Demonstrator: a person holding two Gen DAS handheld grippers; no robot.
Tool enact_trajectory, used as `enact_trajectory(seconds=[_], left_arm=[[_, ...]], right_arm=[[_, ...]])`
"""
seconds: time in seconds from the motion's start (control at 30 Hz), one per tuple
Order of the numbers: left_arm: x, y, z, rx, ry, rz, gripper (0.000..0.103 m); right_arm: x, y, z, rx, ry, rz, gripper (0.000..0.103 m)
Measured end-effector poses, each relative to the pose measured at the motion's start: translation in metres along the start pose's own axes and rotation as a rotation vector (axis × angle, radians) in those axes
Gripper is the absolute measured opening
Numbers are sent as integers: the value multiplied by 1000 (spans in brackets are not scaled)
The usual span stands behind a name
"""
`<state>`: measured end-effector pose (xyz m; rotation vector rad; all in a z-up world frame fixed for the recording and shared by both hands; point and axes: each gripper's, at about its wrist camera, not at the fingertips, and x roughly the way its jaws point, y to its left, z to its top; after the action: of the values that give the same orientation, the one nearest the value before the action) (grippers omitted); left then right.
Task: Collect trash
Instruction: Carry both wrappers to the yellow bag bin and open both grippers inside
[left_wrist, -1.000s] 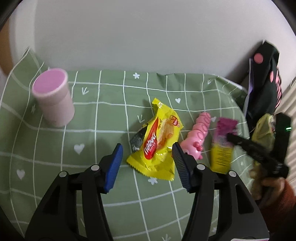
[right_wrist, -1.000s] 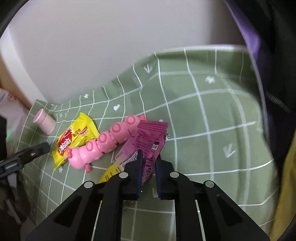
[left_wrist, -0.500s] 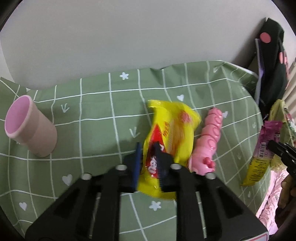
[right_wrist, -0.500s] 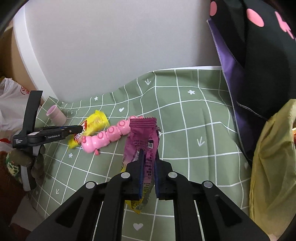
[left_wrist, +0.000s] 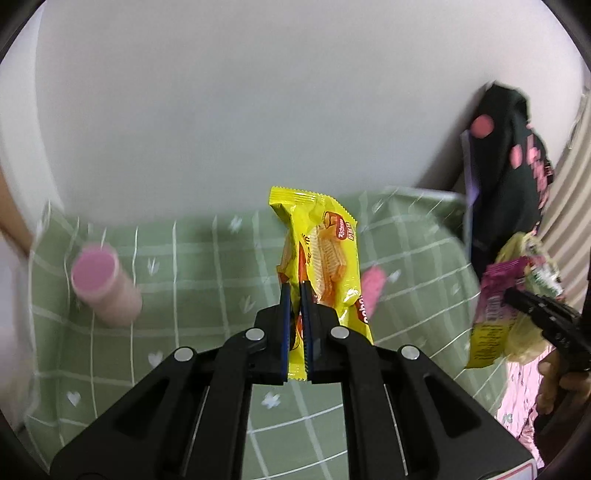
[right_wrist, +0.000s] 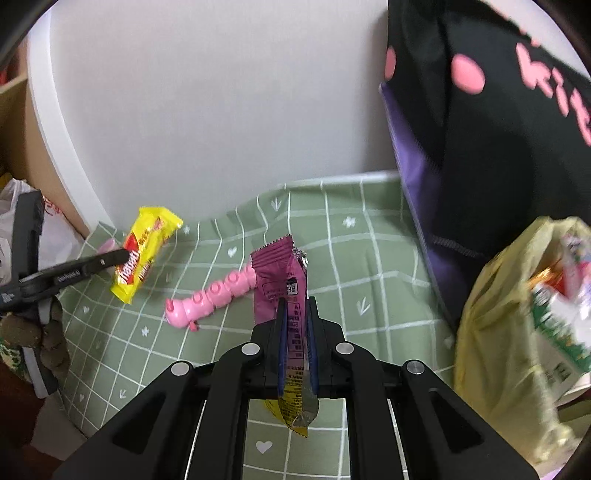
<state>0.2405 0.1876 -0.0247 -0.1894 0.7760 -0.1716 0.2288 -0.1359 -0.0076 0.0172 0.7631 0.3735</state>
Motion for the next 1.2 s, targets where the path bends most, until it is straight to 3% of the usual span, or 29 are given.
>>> enact_trajectory(seconds=[0.27,0.43,0.63,0.8,1.1,1.2], left_arm=[[-38,-82,61,159,-152,-150,5],[-43,-154,82,291,-176,-281,5],[-27,-253,79,442,-129,-439,5],[-11,-317,64,553,-87,-510,5],[31,-378,50,608,4,-531,5],[54,-393,35,654,75,-532,5]], right_arm=[[-68,-13,29,-40,-165,-68,10],[-120,-40,39,-27,-269,-170,10],[-182,-86,38,25,-357,-328,10],[-216,-129,23,108,-385,-410,10],[-234,-190,3,215,-386,-444,10],[-231,-207,4,246,-388,-422,10]])
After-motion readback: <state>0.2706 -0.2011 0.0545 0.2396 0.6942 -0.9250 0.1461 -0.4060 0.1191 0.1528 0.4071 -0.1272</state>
